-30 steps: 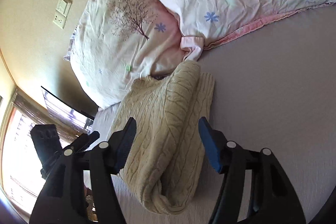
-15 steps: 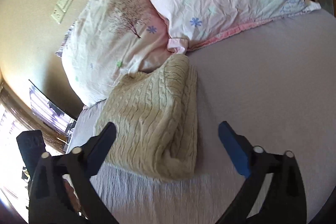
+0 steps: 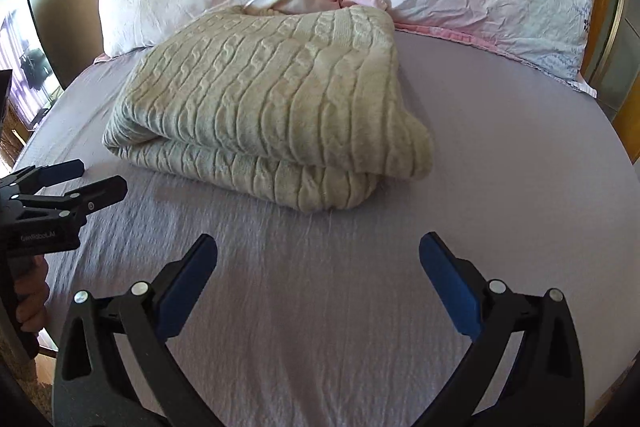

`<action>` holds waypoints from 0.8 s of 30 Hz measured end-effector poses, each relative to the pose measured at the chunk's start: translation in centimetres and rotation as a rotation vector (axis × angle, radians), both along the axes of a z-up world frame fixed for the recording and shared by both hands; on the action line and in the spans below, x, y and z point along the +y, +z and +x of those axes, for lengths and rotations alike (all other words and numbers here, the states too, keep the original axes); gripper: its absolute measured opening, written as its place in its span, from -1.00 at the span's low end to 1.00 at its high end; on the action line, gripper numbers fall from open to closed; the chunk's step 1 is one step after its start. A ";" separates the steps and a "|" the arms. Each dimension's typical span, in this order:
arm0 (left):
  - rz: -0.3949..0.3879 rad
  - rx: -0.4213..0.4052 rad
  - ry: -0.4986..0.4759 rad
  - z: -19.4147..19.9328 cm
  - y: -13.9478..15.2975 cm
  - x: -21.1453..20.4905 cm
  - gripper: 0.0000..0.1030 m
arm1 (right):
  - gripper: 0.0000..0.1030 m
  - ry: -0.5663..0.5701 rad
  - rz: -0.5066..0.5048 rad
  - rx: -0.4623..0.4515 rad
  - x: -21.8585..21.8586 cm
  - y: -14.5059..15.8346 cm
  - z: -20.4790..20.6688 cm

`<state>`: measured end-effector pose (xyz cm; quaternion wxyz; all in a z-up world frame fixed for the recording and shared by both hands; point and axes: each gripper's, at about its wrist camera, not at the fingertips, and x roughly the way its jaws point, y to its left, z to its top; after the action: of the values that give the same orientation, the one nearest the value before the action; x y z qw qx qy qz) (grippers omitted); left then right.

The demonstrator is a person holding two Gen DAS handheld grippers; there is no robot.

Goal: Fold small clothes

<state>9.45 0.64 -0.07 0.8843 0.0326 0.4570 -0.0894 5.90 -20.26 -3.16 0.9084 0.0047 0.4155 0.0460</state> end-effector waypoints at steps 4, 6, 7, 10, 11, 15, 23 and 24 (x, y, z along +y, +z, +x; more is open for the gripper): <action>0.052 -0.016 -0.004 -0.2 -0.2 -0.8 0.97 | 0.96 -0.021 -0.044 0.003 0.7 -0.2 0.0; 0.049 -0.019 0.000 -0.2 -0.2 -0.7 0.97 | 0.96 -0.026 -0.028 0.008 0.5 -0.2 0.0; 0.049 -0.023 0.001 -0.3 -0.2 -0.6 0.97 | 0.96 -0.027 -0.028 0.004 0.5 -0.2 0.1; 0.049 -0.030 0.000 -0.3 -0.2 -0.6 0.97 | 0.97 -0.031 -0.028 -0.009 0.5 -0.3 -0.1; 0.049 -0.032 -0.001 -0.3 -0.2 -0.6 0.97 | 0.97 -0.032 -0.027 -0.012 0.4 -0.3 -0.1; 0.049 -0.034 -0.003 -0.2 -0.2 -0.6 0.97 | 0.97 -0.032 -0.026 -0.015 0.4 -0.3 -0.1; 0.049 -0.034 -0.004 -0.3 -0.2 -0.6 0.97 | 0.97 -0.032 -0.026 -0.016 0.3 -0.2 -0.1; 0.049 -0.034 -0.004 -0.3 -0.1 -0.6 0.97 | 0.97 -0.032 -0.027 -0.016 0.3 -0.2 -0.1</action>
<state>9.19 0.04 -0.21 0.8908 0.0565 0.4438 -0.0793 5.81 -19.95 -3.35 0.9123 -0.0012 0.4087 0.0262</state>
